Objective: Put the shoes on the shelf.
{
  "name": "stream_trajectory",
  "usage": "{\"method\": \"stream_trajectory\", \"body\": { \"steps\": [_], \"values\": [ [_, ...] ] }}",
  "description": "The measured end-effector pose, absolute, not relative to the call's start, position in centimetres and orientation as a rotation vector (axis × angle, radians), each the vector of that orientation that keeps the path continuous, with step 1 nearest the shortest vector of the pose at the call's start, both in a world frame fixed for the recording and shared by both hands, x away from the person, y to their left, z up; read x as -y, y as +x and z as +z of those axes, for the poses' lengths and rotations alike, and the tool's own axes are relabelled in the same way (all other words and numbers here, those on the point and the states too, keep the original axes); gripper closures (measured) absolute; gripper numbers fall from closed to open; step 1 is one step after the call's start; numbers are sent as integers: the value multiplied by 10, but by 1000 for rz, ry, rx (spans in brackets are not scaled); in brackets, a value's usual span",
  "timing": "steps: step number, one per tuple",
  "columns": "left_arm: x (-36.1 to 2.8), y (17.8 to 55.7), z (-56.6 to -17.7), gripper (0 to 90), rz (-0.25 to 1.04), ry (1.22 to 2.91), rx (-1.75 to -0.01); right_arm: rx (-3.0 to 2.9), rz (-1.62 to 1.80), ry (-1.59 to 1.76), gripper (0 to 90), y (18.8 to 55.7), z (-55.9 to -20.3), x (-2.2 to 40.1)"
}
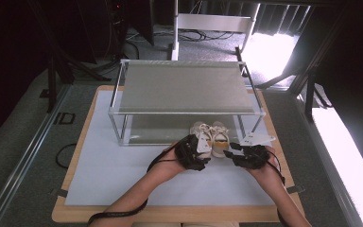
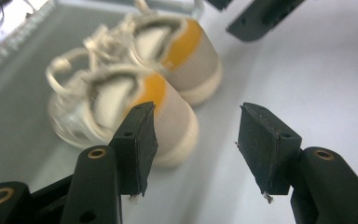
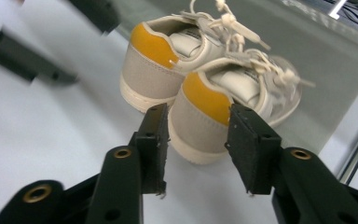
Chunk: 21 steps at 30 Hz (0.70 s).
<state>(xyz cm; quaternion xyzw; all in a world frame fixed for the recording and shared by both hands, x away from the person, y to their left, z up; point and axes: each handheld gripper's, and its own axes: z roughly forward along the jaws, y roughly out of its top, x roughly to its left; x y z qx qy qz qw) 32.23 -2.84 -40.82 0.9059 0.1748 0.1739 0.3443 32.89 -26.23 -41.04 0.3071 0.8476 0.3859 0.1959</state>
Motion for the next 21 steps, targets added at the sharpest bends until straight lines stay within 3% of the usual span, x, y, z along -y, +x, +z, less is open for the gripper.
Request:
{"method": "stream_trajectory", "body": {
  "steps": [1,5,8,10,14,17,21],
  "values": [
    [29,321,-409,518,455,2357,-457,-2344,1108,914,547,326,-414,264],
    [28,317,-416,530,446,2328,-564,-2310,1135,1005,553,320,-421,265],
    [24,316,-420,585,415,2270,-624,-2294,1150,1034,612,318,-423,265],
    [23,315,-423,641,424,2256,-623,-2290,1141,1035,697,316,-424,264],
    [22,318,-427,786,438,2240,-682,-2287,1122,1051,776,317,-426,260],
    [25,321,-432,836,441,2242,-701,-2292,1092,1067,797,321,-431,256],
    [32,326,-442,837,429,2252,-727,-2267,1073,1110,802,328,-435,251]
  ]
}}
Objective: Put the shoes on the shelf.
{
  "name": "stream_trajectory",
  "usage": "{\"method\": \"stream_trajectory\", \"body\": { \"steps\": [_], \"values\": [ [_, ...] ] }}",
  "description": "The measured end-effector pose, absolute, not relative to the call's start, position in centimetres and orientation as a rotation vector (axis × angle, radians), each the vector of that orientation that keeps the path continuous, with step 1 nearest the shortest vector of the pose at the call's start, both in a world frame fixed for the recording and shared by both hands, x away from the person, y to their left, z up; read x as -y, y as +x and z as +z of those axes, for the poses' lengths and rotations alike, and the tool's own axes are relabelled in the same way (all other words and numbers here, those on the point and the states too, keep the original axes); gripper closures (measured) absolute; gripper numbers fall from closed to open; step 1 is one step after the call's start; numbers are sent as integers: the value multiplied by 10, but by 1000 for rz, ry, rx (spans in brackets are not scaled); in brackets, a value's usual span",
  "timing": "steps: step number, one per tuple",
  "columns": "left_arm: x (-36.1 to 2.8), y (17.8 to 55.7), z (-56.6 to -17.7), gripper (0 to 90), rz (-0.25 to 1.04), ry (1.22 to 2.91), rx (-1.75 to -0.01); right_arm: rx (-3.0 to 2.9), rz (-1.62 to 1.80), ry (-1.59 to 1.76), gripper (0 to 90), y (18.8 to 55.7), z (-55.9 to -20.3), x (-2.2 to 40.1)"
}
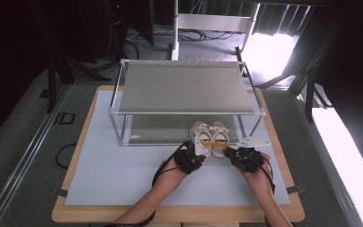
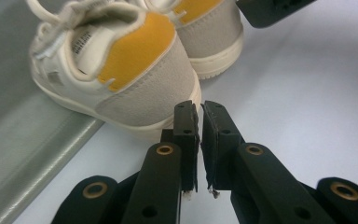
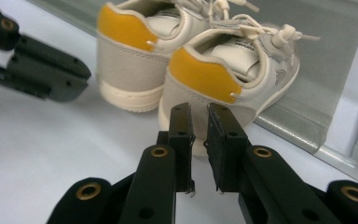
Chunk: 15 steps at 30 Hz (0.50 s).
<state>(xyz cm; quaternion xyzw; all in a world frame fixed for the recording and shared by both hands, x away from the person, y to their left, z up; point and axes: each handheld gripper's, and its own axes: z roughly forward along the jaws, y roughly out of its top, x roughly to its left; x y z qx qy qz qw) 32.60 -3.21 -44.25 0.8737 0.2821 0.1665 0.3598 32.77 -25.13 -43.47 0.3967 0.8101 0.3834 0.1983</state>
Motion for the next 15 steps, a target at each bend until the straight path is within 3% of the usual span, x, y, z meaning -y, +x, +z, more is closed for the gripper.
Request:
{"method": "stream_trajectory", "body": {
  "steps": [11,15],
  "values": [
    [36,341,-449,839,478,2273,-729,-2243,1086,1146,773,338,-437,248],
    [32,351,-451,839,427,2251,-739,-2241,1065,1138,775,341,-437,243]
  ]
}}
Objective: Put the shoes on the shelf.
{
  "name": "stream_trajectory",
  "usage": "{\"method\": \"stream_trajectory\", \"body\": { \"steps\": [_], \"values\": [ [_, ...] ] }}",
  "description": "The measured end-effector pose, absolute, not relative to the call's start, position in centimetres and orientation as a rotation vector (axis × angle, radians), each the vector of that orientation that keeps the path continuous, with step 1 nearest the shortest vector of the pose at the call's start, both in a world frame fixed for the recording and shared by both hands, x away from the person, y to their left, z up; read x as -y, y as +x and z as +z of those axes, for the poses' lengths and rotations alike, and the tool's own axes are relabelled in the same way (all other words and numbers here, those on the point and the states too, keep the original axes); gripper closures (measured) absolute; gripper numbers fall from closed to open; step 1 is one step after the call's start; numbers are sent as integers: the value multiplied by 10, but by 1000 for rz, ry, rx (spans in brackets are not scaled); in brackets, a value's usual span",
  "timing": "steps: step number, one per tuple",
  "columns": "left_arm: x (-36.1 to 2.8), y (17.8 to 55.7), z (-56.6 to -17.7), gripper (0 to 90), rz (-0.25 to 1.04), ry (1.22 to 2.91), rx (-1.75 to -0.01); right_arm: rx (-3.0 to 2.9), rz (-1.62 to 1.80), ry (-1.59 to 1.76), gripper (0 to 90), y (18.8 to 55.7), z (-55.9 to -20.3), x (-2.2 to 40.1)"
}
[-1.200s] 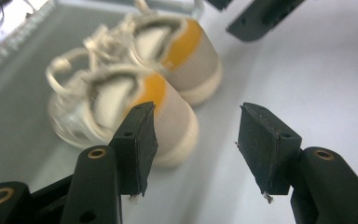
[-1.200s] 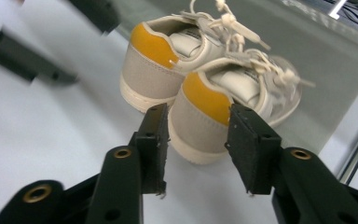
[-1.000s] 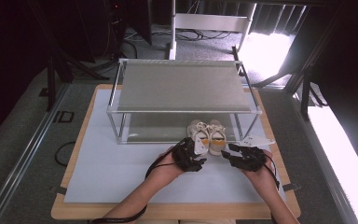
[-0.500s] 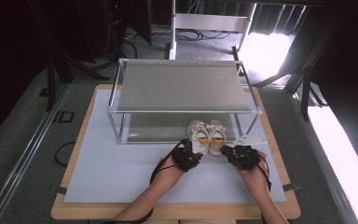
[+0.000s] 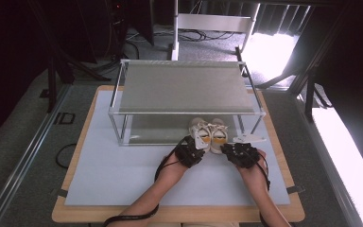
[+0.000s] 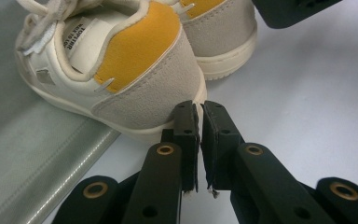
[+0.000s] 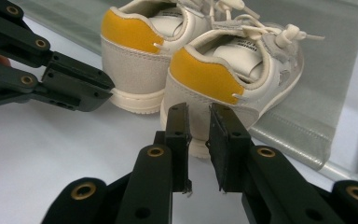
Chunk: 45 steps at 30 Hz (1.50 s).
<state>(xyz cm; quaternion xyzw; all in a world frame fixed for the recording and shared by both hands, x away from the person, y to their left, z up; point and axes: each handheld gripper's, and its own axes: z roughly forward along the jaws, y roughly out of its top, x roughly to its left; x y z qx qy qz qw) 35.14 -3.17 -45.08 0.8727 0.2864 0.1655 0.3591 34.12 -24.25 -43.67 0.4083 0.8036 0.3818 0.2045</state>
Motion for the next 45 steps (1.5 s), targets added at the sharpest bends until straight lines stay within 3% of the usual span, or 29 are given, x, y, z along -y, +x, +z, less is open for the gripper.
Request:
{"method": "stream_trajectory", "body": {
  "steps": [31,36,39,44,45],
  "values": [
    [29,403,-459,834,450,2281,-766,-2179,1075,1202,707,389,-449,225],
    [32,394,-456,686,440,2281,-758,-2181,1079,1171,636,382,-451,226],
    [31,386,-456,587,401,2272,-739,-2188,1086,1155,543,377,-449,227],
    [24,373,-457,301,389,2247,-762,-2136,1138,1167,291,363,-443,232],
    [22,370,-458,237,364,2232,-775,-2138,1152,1164,275,362,-443,233]
  ]
}}
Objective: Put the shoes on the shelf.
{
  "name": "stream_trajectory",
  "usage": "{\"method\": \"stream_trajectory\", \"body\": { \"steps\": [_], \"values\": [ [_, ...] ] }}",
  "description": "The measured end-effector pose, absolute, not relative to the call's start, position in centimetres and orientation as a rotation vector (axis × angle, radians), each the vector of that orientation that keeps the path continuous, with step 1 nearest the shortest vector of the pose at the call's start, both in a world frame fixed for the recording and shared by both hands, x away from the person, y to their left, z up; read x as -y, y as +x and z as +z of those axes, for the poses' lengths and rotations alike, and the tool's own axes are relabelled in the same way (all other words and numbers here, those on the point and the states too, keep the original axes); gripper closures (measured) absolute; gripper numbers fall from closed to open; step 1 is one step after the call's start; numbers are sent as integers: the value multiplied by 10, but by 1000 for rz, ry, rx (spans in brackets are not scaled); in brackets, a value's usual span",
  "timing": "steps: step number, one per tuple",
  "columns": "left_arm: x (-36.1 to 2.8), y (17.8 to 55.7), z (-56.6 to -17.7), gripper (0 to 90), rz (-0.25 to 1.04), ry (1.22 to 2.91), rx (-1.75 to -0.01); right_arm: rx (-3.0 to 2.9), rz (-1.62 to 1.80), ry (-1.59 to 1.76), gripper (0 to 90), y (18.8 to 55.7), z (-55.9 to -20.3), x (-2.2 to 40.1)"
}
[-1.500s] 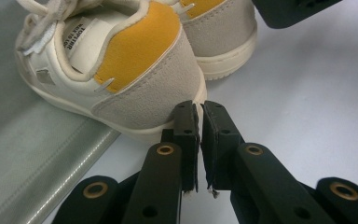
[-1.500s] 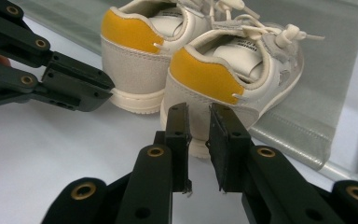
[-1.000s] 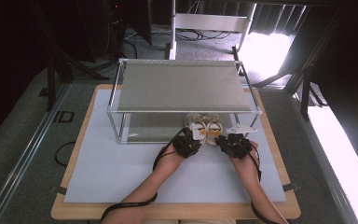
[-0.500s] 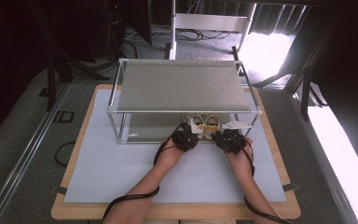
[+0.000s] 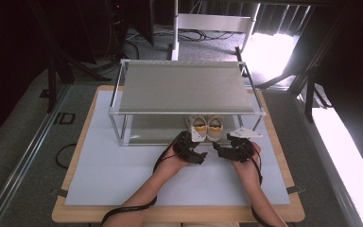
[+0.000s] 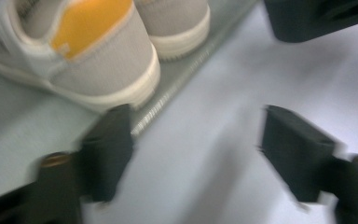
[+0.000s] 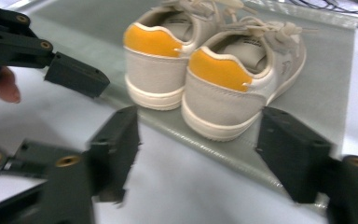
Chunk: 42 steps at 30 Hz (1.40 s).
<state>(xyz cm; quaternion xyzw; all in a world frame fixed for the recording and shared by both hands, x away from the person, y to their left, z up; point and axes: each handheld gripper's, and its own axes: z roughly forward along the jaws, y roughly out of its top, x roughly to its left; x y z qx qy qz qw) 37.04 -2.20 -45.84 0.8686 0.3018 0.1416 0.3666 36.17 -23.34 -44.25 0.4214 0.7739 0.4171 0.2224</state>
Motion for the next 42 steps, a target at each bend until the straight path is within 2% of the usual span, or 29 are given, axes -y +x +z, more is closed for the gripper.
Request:
{"method": "stream_trajectory", "body": {
  "steps": [2,4,5,6,8,16,29,42],
  "values": [
    [18,365,-460,179,366,2218,-770,-2149,1198,1170,192,356,-442,237],
    [16,361,-462,133,373,2210,-769,-2138,1222,1173,145,352,-444,240],
    [12,357,-464,127,362,2208,-758,-2134,1225,1164,133,350,-445,241],
    [11,356,-466,66,362,2216,-756,-2118,1211,1148,133,346,-448,243],
    [6,352,-469,28,351,2219,-751,-2134,1235,1133,123,342,-452,246],
    [-17,338,-475,24,395,2191,-773,-2134,1189,1130,124,326,-469,262],
    [-57,318,-478,24,428,2148,-811,-2119,1144,1124,121,309,-476,294],
    [-87,306,-477,24,512,2071,-851,-2065,1136,1187,121,307,-479,311]
  ]
}}
